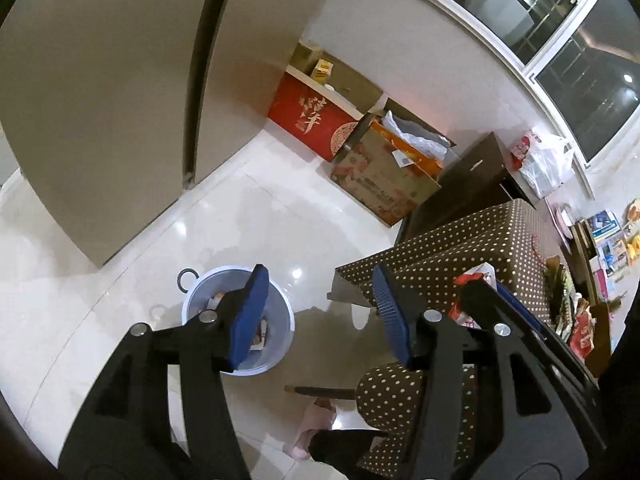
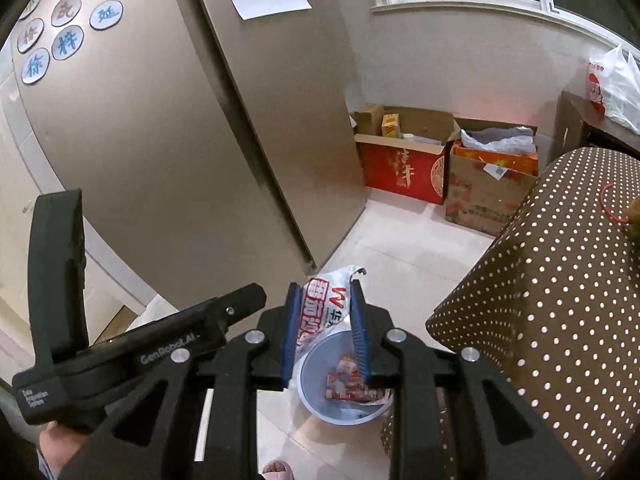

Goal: Collect trash
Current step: 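Carry the tube and wrapper to the bucket and open both grippers, then move both grippers back toward the red paper bag on the table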

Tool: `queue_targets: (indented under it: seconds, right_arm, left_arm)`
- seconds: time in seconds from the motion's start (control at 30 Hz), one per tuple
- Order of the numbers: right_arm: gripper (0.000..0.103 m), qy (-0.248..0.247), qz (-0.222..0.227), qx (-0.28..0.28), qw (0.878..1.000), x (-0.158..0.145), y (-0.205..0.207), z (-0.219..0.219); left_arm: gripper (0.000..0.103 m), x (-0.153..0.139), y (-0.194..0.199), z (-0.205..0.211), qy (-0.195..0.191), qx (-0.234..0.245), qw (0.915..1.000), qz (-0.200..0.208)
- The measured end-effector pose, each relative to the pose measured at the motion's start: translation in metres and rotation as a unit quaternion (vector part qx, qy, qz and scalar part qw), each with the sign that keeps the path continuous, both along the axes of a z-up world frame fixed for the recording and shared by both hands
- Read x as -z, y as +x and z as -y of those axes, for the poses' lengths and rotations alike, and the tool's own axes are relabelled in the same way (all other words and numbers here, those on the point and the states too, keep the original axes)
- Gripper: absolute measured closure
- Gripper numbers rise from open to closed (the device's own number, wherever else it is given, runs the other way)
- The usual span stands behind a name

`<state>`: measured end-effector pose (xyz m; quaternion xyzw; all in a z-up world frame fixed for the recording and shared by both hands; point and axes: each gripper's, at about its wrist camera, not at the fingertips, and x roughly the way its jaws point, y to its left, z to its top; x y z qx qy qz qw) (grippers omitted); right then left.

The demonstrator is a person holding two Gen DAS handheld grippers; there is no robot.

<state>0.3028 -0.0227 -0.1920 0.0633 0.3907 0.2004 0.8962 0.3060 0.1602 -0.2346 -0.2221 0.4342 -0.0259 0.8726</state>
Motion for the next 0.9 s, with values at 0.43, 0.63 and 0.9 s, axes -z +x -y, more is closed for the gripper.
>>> queue_targets:
  seconds: [0.43, 0.63, 0.9]
  right_arm:
    - [0.079, 0.003, 0.013, -0.011, 1.0, -0.001, 0.005, -0.014]
    - [0.079, 0.004, 0.021, -0.011, 1.0, -0.004, 0.01, -0.022]
    - [0.065, 0.011, 0.049, -0.014, 0.999, -0.009, 0.021, -0.034]
  left_arm:
    - [0.05, -0.006, -0.013, -0.018, -0.003, -0.016, 0.9998, 0.011]
    - [0.049, -0.008, -0.017, -0.03, -0.002, -0.033, 0.9993, 0.017]
    - [0.048, -0.009, -0.018, -0.039, 0.009, -0.046, 0.9988, 0.014]
